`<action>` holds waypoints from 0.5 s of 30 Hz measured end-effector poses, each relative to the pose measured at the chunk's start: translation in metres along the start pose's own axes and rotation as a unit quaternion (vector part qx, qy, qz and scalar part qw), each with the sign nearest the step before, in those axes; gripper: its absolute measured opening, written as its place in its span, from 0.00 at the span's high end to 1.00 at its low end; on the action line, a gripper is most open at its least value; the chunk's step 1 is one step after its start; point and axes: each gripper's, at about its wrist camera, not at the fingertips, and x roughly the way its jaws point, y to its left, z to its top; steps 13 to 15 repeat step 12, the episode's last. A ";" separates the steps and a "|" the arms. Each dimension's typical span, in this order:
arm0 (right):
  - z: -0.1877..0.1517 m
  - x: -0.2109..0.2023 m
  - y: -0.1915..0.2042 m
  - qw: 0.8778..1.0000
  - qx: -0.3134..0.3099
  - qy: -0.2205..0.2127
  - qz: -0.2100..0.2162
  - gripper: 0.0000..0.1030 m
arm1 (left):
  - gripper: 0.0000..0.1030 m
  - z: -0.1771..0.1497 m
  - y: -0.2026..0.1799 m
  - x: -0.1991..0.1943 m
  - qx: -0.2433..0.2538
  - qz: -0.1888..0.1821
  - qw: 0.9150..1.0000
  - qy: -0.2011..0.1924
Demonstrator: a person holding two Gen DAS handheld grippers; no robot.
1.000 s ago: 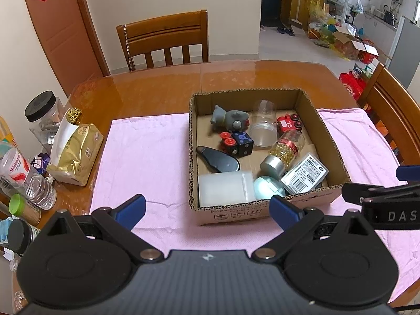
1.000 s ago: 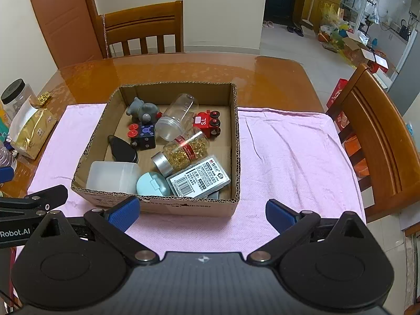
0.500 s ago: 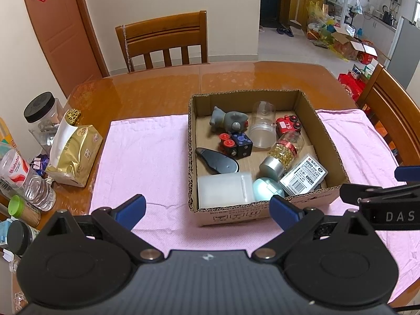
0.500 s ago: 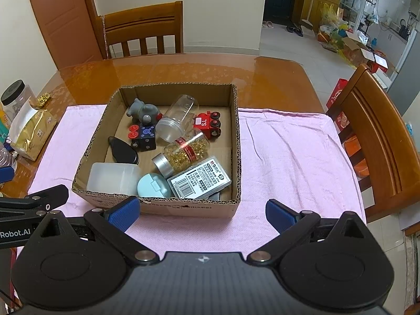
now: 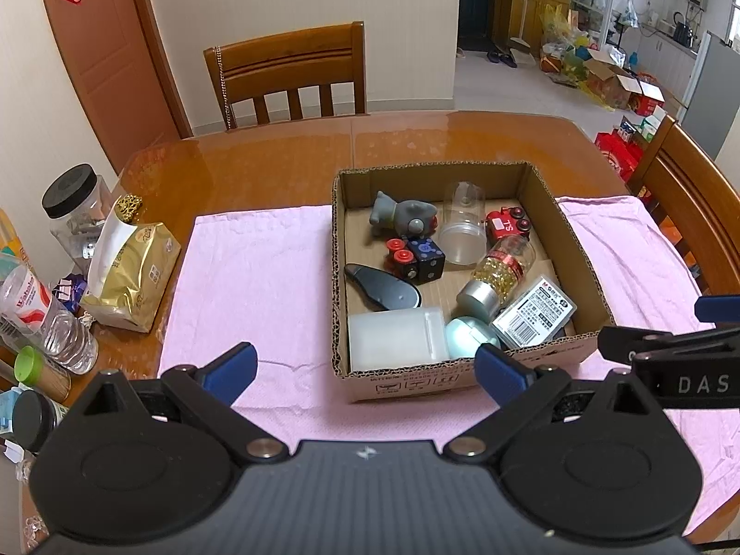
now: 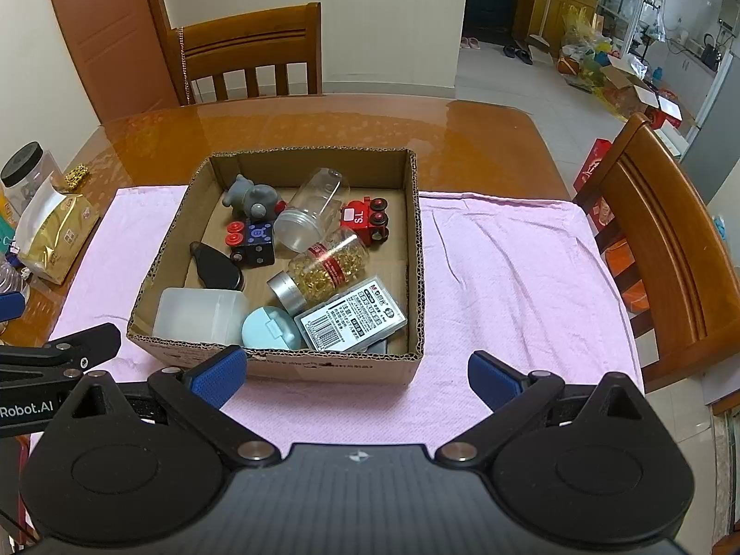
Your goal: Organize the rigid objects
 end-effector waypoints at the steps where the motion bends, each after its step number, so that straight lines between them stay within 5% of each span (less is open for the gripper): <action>1: 0.000 0.000 0.000 1.000 0.000 0.000 0.001 0.00 | 0.03 0.000 0.000 0.000 0.000 0.000 1.000 0.000; 15: 0.000 0.000 0.001 1.000 0.001 0.001 0.000 0.00 | 0.03 0.000 0.001 0.001 -0.001 -0.003 1.000 0.001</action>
